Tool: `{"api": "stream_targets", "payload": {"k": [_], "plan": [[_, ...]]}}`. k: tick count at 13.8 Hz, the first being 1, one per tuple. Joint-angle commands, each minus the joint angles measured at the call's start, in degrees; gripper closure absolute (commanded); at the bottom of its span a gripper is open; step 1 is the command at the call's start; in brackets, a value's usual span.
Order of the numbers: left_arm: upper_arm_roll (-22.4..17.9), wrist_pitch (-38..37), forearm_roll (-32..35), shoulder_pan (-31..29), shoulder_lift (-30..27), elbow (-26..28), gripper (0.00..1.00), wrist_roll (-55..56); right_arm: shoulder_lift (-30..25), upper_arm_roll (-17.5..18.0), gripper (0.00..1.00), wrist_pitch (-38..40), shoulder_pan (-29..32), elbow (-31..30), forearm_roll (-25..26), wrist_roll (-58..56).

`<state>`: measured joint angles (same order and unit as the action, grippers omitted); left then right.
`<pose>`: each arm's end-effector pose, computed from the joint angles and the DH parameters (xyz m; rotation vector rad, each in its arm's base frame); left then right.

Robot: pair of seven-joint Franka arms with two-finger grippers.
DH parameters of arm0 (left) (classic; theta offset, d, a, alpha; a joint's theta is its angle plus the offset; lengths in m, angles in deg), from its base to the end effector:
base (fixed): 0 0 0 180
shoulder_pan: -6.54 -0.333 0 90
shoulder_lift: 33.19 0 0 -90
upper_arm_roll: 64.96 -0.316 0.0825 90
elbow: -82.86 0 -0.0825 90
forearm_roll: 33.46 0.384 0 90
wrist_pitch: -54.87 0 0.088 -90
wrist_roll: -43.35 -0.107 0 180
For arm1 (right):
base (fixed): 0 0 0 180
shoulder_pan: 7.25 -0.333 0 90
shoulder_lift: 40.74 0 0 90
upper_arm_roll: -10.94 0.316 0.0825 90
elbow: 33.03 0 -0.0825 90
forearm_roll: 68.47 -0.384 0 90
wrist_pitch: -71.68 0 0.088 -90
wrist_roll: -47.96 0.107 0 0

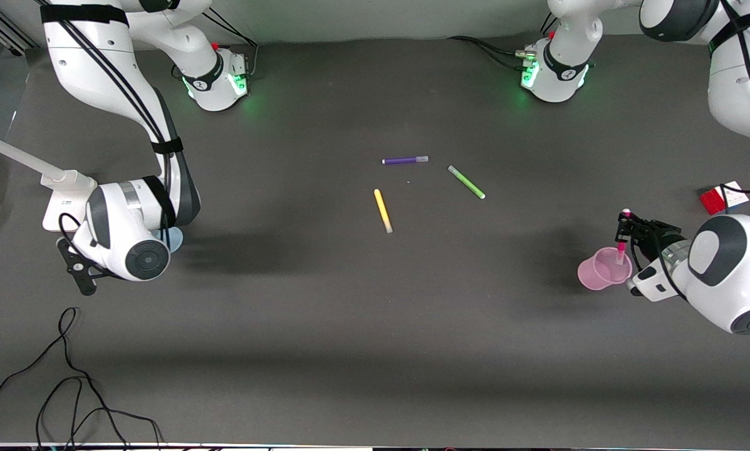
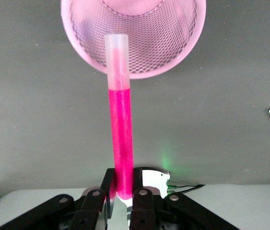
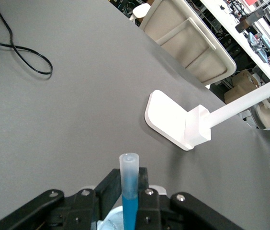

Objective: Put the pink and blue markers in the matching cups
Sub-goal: 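Drop the pink marker into the pink cup while the right gripper drops blue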

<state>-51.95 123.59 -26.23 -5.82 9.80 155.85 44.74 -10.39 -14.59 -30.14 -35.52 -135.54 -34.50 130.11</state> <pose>0.6382 0.0400 0.2838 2.8663 0.0026 -1.2238 0.6056 -0.0005 0.2755 1.9058 -1.1737 0.1821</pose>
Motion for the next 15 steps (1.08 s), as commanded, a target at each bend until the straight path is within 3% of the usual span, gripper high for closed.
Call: {"api": "stream_targets", "payload": {"k": [1, 2, 3, 4, 5, 8, 9, 10, 11, 15], "plan": [[0.1, -0.7, 0.8, 1.2, 1.6, -2.8, 1.00, 1.1, -1.6, -0.6, 1.00, -2.7, -1.1, -3.5, 2.1, 3.4], [0.0, -0.3, 0.9, 1.3, 1.8, -2.8, 0.93, 1.0, -1.4, -0.6, 1.00, -3.3, -1.0, -3.9, 2.8, 4.7], [0.1, 0.0, 0.9, 1.4, 1.8, -2.9, 0.63, 0.8, -1.4, -0.6, 1.00, -3.7, -1.0, -4.4, 3.2, 4.8], [0.1, 0.4, 0.8, 1.3, 1.8, -2.9, 0.21, 0.5, -1.3, -0.6, 1.00, -4.1, -1.1, -4.7, 3.2, 5.1], [0.1, 0.3, 0.8, 1.3, 1.6, -3.2, 0.00, 0.5, -1.0, -0.6, 1.00, -4.3, -1.1, -4.7, 3.2, 5.8], [0.1, -1.8, 1.7, 1.8, 1.1, -7.0, 0.00, 0.9, -0.7, -0.5, 1.00, -4.5, -1.0, -5.1, 3.2, 6.8], [0.0, -2.1, 2.5, 1.9, 1.1, -8.9, 0.00, 1.0, -0.7, -0.5, 0.84, -4.5, -1.0, -5.1, 3.2, 6.8], [0.0, -2.1, 3.3, 1.7, 0.9, -10.8, 0.00, 2.0, -0.7, -0.5, 0.52, -4.5, -1.0, -5.1, 3.2, 6.8], [0.2, -2.1, 3.4, 1.6, -0.6, -11.0, 0.00, 3.2, -0.7, -0.5, 0.03, -4.5, -1.1, -5.0, 3.2, 7.0], [0.5, -0.3, 3.1, 1.6, -8.7, -8.4, 0.00, 2.5, -1.4, -0.5, 0.00, -4.5, -0.9, -4.9, 3.0, 7.1]]}}
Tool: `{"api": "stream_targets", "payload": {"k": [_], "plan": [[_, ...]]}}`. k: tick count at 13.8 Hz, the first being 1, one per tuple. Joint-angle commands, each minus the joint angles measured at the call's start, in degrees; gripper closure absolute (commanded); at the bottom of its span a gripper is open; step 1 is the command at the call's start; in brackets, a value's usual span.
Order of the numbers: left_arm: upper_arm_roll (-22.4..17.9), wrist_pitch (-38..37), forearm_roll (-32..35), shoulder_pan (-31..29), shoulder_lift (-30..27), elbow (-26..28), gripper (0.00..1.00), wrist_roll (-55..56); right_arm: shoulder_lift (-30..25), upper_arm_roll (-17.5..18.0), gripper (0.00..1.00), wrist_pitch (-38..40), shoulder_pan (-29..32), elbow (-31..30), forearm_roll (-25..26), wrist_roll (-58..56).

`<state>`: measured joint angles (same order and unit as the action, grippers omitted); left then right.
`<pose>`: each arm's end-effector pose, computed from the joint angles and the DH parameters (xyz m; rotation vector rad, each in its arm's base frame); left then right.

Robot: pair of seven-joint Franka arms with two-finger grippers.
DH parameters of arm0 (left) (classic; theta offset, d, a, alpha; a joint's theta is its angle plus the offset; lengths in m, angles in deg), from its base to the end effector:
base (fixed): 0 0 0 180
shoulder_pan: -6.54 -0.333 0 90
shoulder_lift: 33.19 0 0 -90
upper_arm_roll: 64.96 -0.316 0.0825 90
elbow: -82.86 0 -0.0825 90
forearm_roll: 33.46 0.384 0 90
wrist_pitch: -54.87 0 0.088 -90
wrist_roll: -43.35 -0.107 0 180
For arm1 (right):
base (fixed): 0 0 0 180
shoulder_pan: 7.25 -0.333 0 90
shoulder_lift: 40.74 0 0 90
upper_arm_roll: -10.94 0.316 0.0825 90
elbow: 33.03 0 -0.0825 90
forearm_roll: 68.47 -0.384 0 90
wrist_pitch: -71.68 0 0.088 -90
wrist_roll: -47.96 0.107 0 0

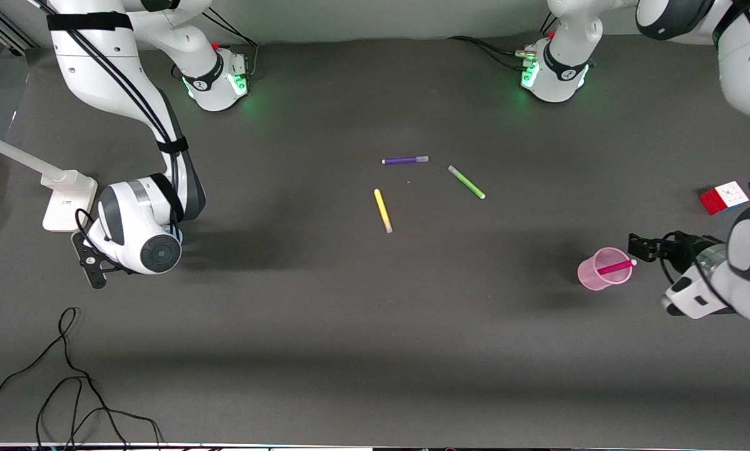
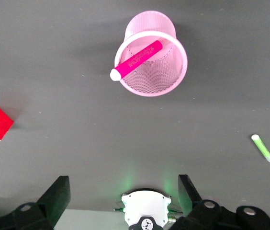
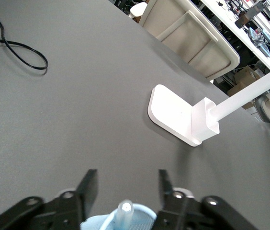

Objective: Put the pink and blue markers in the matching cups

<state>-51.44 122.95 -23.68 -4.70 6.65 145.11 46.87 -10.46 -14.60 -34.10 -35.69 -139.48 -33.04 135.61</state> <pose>0.6708 0.0408 0.3922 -2.9733 -0.0696 0.8818 0.5931 -0.0028 0.2520 1.8835 -1.2125 0.2348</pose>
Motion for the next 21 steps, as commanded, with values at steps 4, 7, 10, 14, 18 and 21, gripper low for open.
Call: {"api": "stream_targets", "payload": {"k": [4, 7, 10, 14, 18, 21], "plan": [[0.3, 8.5, -3.4, -2.2, -18.9, 12.3, 0.00, -3.2, -7.8, -0.7, 0.00, 0.2, -0.4, -0.9, 0.5, -2.5], [0.3, 13.7, -4.2, -2.5, -26.2, 19.5, 0.00, -3.9, -16.1, -2.0, 0.00, 3.3, -0.1, -0.4, -6.1, -15.9], [-0.3, 20.3, -7.0, -1.9, -33.9, 28.0, 0.00, -3.9, -21.1, -3.5, 0.00, 4.4, -0.1, 1.1, -10.0, -24.0], [-10.1, 23.9, -8.4, 8.3, -39.0, 33.3, 0.00, -3.9, -24.0, -6.1, 0.00, 8.2, 0.0, 7.3, -20.3, -38.1], [-9.8, 22.6, -9.3, 9.2, -39.5, 32.5, 0.00, -4.0, -25.3, -7.9, 0.00, 11.5, -0.1, 11.3, -27.2, -45.4], [-9.9, 22.3, -10.2, 9.0, -39.6, 32.6, 0.00, -4.0, -26.3, -6.6, 0.00, 12.3, 3.7, 11.3, -33.0, -50.5]]}}
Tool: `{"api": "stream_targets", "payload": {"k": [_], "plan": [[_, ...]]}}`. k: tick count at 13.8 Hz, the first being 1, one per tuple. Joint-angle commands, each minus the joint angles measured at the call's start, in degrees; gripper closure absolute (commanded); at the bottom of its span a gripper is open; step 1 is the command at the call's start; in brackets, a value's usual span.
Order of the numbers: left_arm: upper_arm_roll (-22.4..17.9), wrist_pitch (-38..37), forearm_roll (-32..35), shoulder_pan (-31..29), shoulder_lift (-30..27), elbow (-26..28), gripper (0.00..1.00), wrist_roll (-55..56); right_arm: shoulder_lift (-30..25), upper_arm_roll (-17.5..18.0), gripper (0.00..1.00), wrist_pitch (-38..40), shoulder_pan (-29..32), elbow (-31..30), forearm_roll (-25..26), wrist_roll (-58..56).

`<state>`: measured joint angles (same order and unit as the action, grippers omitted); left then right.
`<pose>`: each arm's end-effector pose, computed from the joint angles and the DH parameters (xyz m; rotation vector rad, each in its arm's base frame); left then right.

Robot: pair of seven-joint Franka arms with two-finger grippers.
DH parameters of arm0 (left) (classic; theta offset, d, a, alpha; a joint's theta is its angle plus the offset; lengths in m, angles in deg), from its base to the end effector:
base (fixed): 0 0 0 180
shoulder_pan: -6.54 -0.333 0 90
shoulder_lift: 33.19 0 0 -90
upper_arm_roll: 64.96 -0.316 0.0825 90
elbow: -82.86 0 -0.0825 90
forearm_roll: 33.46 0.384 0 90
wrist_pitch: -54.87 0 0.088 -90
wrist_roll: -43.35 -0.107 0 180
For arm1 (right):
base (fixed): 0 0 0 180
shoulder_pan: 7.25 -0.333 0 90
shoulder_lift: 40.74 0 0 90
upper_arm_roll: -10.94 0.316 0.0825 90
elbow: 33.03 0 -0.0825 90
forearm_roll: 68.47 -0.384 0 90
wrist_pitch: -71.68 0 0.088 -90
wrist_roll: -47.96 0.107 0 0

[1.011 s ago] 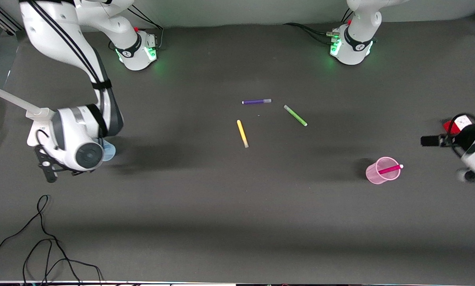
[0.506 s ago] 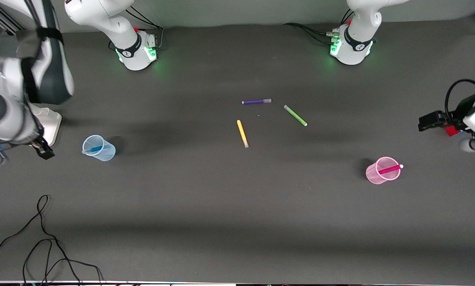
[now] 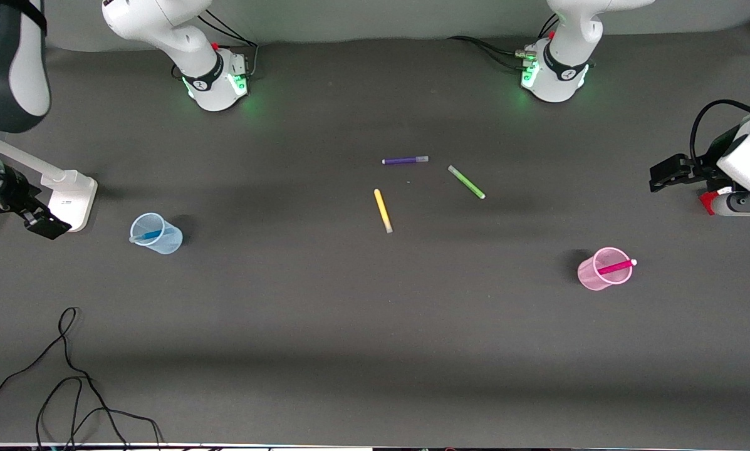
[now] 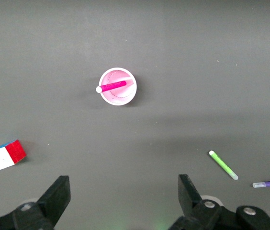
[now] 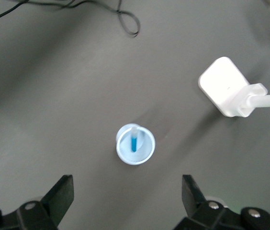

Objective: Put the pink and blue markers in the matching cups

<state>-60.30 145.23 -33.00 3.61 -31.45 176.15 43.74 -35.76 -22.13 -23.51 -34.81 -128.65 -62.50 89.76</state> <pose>0.5606 -0.0154 0.5811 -3.1317 0.0373 0.1274 0.5744 -0.0546 0.5452 2.7311 -1.1745 -0.0441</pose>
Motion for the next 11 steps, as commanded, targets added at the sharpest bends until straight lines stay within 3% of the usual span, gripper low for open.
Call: {"api": "stream_targets", "payload": {"k": [1, 6, 9, 11], "plan": [[-1.1, -0.1, -0.9, 0.7, -1.4, 1.6, 0.00, -0.8, -1.5, 2.5, 0.00, 3.0, 4.0, 0.5, -5.2, -7.0], [-1.1, -0.2, -0.9, 0.8, -1.2, 1.5, 0.00, -0.7, -5.4, 7.7, 0.00, 4.0, 8.5, -2.9, -6.3, -13.7], [-1.0, -0.3, -0.8, 0.8, -1.1, 1.5, 0.00, -0.7, -10.2, 21.7, 0.00, 4.1, 21.3, -7.2, -7.5, -19.5], [-1.0, -0.3, -0.7, 0.8, -0.9, 1.5, 0.00, -0.8, -10.3, 28.5, 0.00, 5.8, 29.8, -4.9, -12.6, -26.7]]}}
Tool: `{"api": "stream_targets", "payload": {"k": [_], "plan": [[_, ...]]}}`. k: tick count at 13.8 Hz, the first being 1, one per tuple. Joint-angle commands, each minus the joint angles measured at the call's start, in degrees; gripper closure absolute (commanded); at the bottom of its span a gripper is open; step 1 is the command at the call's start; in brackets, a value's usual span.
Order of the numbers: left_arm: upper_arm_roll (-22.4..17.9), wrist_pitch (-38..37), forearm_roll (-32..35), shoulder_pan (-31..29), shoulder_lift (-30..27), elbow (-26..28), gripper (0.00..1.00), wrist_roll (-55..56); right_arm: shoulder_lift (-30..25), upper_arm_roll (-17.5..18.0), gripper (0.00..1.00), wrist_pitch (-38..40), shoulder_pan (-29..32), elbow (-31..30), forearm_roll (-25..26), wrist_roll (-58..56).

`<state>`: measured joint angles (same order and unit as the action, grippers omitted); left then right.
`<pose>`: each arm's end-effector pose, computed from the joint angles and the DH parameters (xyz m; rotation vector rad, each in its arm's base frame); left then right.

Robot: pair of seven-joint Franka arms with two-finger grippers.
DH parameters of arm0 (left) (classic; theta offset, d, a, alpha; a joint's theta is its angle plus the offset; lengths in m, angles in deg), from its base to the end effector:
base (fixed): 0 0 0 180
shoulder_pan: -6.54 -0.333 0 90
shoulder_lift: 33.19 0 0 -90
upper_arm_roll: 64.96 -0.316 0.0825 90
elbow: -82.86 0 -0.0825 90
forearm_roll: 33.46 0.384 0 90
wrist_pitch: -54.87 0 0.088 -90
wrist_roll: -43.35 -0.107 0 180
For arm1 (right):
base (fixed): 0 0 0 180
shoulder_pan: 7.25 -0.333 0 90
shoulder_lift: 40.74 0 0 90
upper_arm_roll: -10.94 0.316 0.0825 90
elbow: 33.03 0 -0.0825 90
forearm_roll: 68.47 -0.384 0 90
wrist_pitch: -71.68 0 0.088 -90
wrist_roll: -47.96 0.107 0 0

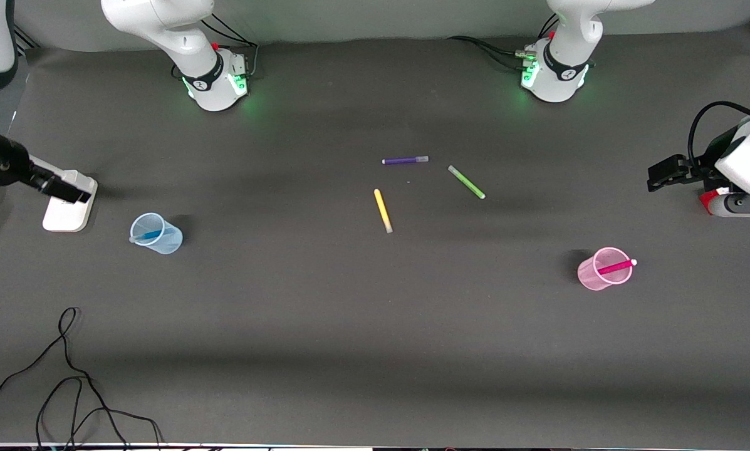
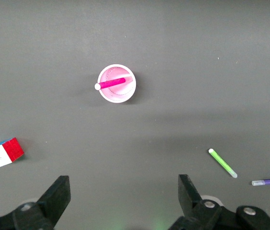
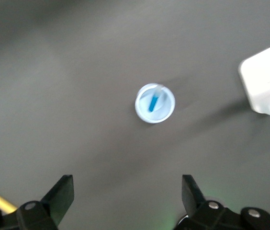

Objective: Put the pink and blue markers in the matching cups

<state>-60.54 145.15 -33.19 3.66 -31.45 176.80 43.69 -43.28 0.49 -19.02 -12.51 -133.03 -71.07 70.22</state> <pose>0.5597 -0.0140 0.5757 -3.1340 0.0333 0.1476 0.5329 -0.0454 0.5674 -3.0109 0.7395 0.1945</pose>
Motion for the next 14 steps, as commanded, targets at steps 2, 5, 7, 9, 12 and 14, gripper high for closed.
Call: {"api": "stream_targets", "payload": {"k": [2, 5, 7, 9, 12, 14], "plan": [[-0.7, -0.2, -0.5, 0.8, -0.8, 0.8, 0.00, -0.8, -1.9, 10.8, 0.00, 3.2, 10.4, 2.3, -4.2, -10.7], [-0.6, 0.2, -0.4, 0.9, -0.4, 0.6, 0.00, -0.8, 2.2, 13.3, 0.00, 4.3, 8.8, 8.2, 1.2, -11.3], [-0.6, -0.1, -0.4, 0.9, 0.2, -0.1, 0.00, -0.7, 5.6, 14.1, 0.00, 8.5, 6.2, 11.7, 3.9, -10.4], [-0.6, -0.2, -0.4, 0.9, 0.3, -0.2, 0.00, -0.6, 6.9, 13.5, 0.00, 8.2, 4.9, 12.5, 3.4, -10.3], [-0.6, -0.1, -0.4, 0.9, 0.4, -0.3, 0.00, -0.6, 6.2, 8.3, 0.00, 8.2, 1.6, 12.5, -0.2, -11.7], [-0.6, -0.1, -0.4, 0.9, 0.4, -0.3, 0.00, -0.5, 5.1, 2.1, 0.00, 8.3, -4.1, 12.2, -2.7, -17.1]]}}
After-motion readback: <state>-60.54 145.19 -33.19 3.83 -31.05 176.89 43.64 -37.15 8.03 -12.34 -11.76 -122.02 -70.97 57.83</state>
